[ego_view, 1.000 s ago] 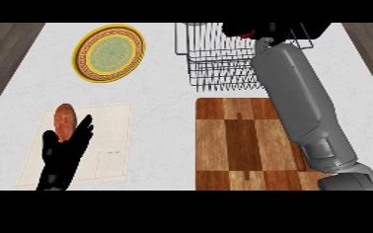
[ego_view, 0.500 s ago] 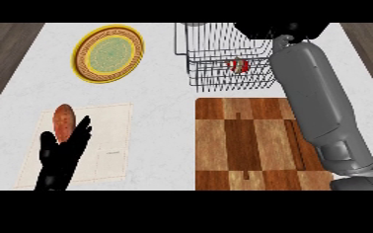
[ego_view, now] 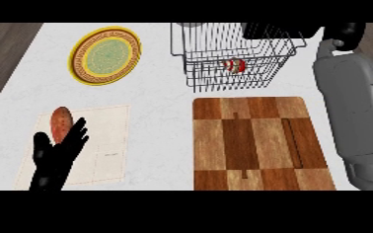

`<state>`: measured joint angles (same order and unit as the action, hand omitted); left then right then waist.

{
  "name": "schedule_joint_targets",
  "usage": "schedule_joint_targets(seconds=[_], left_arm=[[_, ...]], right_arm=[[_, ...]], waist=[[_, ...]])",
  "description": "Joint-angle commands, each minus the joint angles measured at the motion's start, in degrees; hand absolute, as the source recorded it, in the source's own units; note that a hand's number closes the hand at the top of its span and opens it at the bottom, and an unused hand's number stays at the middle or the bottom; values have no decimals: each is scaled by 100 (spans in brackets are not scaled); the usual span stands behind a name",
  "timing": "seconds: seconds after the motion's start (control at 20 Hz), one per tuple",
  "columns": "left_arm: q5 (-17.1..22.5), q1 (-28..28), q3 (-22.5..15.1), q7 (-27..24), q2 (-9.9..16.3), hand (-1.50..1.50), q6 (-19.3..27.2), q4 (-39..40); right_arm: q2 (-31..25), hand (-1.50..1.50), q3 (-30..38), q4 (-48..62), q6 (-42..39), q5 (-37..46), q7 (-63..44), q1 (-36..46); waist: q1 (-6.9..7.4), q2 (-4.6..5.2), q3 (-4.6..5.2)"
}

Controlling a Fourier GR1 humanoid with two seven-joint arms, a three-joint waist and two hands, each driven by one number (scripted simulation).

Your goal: Pick the cupcake from the cutting board and place it in the basket

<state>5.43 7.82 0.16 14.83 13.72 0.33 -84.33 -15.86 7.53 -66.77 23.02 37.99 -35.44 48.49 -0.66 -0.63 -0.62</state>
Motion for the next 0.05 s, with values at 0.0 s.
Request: schedule_joint_targets(seconds=[0.0], left_arm=[[-128,62,-54,-48,-211,0,137,432]], right_arm=[[-240,-150,122,-1263,-430,-292,-371,-783]], waist=[[-104,11,64]])
